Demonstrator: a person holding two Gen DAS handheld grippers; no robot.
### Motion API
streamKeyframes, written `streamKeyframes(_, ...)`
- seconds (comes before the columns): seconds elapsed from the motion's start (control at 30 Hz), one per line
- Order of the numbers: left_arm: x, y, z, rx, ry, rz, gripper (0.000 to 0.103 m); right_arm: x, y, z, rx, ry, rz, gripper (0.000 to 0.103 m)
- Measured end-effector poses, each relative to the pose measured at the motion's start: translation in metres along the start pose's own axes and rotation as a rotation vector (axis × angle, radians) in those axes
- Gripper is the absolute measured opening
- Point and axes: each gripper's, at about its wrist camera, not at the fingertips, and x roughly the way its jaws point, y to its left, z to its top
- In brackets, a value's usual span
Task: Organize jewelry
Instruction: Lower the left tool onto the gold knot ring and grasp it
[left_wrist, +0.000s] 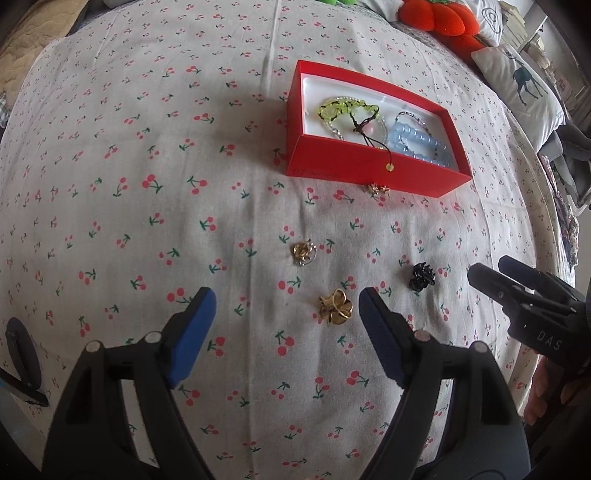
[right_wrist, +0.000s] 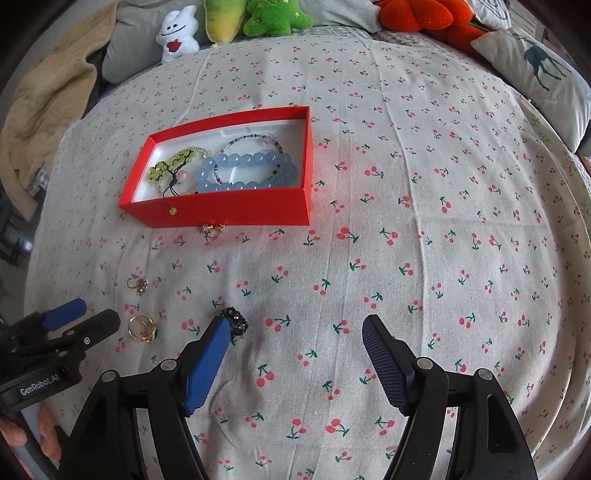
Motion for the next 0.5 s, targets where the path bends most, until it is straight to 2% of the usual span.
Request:
streamKeyframes(0.17,0.004,0.004,-0.003,-0.028,0.035,-0.048,0.08,0.006,-0.006,-0.004,0.028,0.037,0.009,0.076)
streamKeyframes(0.37,0.01,-0.009,-0.008,0.0,0.065,-0.121,0.08,0.011,-0.008,-0.004,0.045,0.059,0.006,0.076)
streamKeyframes(0.5,0.02,-0.02,-0.011,0.043,0.082,-0.094,0.074,0.011,-0.007,-0.005,0.042,0.059,0.006,0.076)
